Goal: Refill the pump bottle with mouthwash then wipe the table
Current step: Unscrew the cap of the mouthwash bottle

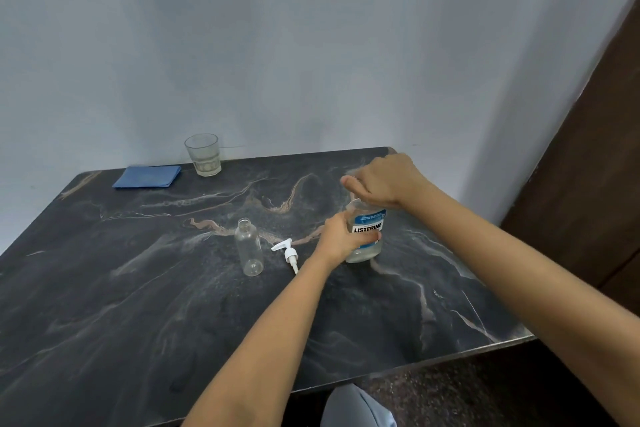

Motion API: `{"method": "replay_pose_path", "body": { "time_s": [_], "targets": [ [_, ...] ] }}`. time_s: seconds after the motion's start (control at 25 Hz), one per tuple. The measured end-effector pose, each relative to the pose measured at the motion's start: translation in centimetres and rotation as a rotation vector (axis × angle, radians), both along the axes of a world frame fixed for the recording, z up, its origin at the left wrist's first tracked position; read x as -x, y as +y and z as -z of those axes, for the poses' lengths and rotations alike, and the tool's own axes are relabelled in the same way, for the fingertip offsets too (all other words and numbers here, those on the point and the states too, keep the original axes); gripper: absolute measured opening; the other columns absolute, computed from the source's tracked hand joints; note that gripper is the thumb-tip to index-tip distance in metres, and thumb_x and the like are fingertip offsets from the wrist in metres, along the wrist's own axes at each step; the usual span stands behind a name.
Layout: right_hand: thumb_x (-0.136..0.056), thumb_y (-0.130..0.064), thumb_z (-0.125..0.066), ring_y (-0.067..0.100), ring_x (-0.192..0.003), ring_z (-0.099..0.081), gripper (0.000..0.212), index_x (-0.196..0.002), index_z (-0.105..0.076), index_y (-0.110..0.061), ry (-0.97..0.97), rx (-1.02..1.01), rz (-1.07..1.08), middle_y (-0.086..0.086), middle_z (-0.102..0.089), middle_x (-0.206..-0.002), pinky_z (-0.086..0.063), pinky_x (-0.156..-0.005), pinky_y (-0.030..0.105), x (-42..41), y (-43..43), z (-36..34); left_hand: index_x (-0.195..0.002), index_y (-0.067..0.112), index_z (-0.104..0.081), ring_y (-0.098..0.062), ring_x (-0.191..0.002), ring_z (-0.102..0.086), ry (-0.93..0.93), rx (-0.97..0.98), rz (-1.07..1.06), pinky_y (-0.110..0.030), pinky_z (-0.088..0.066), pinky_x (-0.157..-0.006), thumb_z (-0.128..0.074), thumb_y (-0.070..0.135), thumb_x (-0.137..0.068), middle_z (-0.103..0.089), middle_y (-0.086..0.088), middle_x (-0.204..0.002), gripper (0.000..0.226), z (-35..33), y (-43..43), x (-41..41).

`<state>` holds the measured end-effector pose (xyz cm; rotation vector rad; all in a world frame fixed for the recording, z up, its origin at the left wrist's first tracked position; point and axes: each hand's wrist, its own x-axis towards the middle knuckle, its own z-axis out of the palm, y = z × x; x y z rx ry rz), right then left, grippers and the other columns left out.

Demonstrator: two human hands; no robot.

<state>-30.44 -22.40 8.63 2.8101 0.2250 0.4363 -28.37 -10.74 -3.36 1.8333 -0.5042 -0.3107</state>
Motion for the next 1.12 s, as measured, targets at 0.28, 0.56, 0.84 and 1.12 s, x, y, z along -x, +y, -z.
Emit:
{"method": "replay_pose_path", "body": {
  "time_s": [0.28,0.56,0.84,1.12],
  "targets": [
    [-0.097,-0.031,-0.030,0.021,-0.059,-0.046,0.045,-0.073,-0.064,-0.014,-0.116,-0.103,0.268,0.000,-0.047,-0.065,-0.025,-0.050,0.023,0.6,3.2,1.7,-0.100,0.022,-0.064,0.000,-0.083,-0.061,-0.058,0.020,-0.133,-0.011,-0.045,-0.073,-0.082,0.018,-0.073,-0.065,0.017,-0.083,0.033,0.1,0.0,1.0],
    [-0.084,-0.039,-0.014,0.014,-0.039,-0.029,0.049,-0.045,-0.031,-0.015,-0.043,-0.108,0.030,-0.005,-0.031,-0.041,-0.049,-0.071,0.037,-0.5,0.6,1.1,-0.093,0.029,-0.065,0.007,-0.080,-0.062,-0.038,0.002,-0.007,-0.011,-0.045,-0.070,-0.083,0.028,-0.073,-0.067,0.019,-0.083,0.027,0.3,0.5,-0.1],
    [-0.084,-0.039,-0.011,0.012,-0.037,-0.023,0.052,-0.054,-0.044,-0.013,-0.040,-0.114,-0.091,-0.003,-0.030,-0.041,-0.044,-0.062,0.034,-0.7,-0.3,1.0,-0.104,0.027,-0.064,-0.009,-0.094,-0.066,-0.059,-0.031,0.022,-0.027,-0.052,-0.085,-0.081,0.032,-0.074,-0.071,0.007,-0.097,0.034,0.3,0.6,-0.5],
    [-0.089,-0.046,-0.030,0.019,-0.055,-0.047,0.039,-0.071,-0.047,-0.015,0.155,-0.180,-0.350,0.002,-0.056,-0.062,-0.039,-0.062,0.032,-0.3,-1.6,0.3,-0.098,0.026,-0.066,-0.010,-0.094,-0.069,0.047,-0.054,0.112,-0.035,-0.054,-0.092,-0.086,0.028,-0.066,-0.074,0.006,-0.097,0.038,0.5,1.0,-1.4]
  ]
}}
